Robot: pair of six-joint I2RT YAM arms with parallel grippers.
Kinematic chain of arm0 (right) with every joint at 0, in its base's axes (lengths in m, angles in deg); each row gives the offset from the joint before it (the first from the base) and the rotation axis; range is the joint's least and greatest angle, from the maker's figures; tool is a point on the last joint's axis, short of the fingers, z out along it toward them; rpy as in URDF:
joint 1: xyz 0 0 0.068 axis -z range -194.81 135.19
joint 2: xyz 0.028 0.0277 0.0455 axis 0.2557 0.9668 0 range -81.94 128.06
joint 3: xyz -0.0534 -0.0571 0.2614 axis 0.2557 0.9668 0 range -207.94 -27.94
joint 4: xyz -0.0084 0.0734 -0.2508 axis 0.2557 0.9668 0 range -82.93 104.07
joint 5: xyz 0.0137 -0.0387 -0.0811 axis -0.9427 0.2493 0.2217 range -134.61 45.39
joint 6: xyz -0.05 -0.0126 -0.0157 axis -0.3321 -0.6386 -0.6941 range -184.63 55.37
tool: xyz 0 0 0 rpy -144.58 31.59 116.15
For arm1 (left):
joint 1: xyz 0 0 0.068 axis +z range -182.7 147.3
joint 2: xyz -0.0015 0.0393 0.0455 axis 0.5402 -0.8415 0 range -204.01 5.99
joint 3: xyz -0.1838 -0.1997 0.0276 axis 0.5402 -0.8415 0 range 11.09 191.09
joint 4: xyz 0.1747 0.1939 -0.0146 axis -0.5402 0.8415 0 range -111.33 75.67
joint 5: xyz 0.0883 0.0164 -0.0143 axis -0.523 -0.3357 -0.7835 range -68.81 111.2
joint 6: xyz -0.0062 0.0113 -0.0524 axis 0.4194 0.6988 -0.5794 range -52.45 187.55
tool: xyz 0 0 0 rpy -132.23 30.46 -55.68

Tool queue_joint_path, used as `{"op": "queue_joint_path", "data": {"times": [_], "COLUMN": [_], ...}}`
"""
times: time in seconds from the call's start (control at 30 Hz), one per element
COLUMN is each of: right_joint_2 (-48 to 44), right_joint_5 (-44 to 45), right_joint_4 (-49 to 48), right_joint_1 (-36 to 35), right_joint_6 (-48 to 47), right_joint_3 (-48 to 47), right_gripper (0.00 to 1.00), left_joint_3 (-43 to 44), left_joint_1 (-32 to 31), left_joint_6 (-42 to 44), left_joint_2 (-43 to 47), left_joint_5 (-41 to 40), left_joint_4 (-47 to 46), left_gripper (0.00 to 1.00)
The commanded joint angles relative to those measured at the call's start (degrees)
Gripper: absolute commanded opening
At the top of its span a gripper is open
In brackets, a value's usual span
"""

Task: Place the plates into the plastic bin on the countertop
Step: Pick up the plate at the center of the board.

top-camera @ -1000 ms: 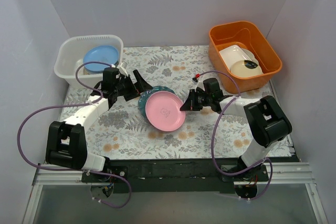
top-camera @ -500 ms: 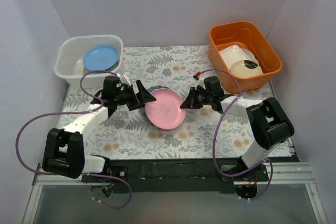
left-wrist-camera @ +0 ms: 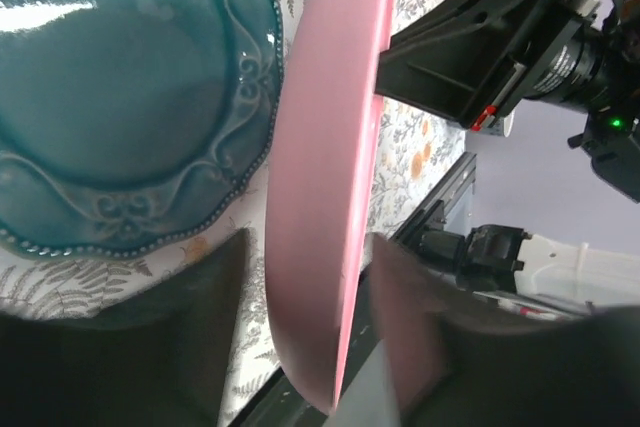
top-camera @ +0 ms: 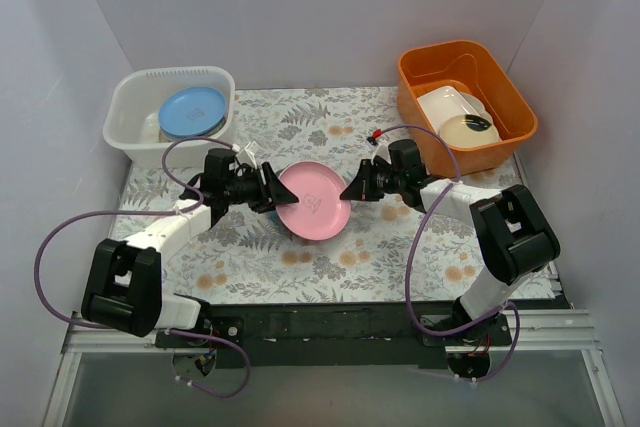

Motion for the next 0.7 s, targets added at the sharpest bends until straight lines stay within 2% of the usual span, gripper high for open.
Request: {"op": "queue_joint_path", "data": {"times": [0.0,0.1,0.33,0.47,0.53,0.63,0.67], "right_joint_2": [-0.5,-1.2,-4.4,-6.1,-6.3,-6.8,-7.0], "right_joint_5": [-2.4,-2.6,-2.1,-1.0,-1.1,-1.2,-1.4], "right_joint_4": [-4.0,-3.9,-4.0,-4.0,-3.8,-4.0,-4.2], "right_joint_1": [0.2,0.2,0.2,0.2,0.2,0.2,0.2], "right_joint_6": [1.2,1.2,1.2,1.2,1.2,0.9,0.6], "right_joint_3": [-1.8,-1.6,0.9,2.4,2.4,2.5,2.5], "right_gripper": [0.01,0.01,0.04,0.23,0.27,0.39,0.5], "left_joint_3": [-0.8,-0.5,1.1,2.6,3.0,3.4,3.3], "left_joint_1": [-1.5,-2.1,-3.3,-3.5,-3.6,-3.7,-3.7], "left_joint_6": [-0.2,-0.3,-0.2,0.1,0.3,0.4,0.3], "left_joint_2": [-1.3,-3.0,-4.8,-5.8,-6.0,-5.5,-5.3], "left_joint_5": [1.8,2.1,1.1,1.0,0.6,-0.7,-1.3], "left_joint_4": [-2.8,-3.4,-3.7,-3.7,-3.6,-2.7,-2.0], "left_gripper": [0.26,0.0,0.0,0.0,0.0,0.0,0.0]}}
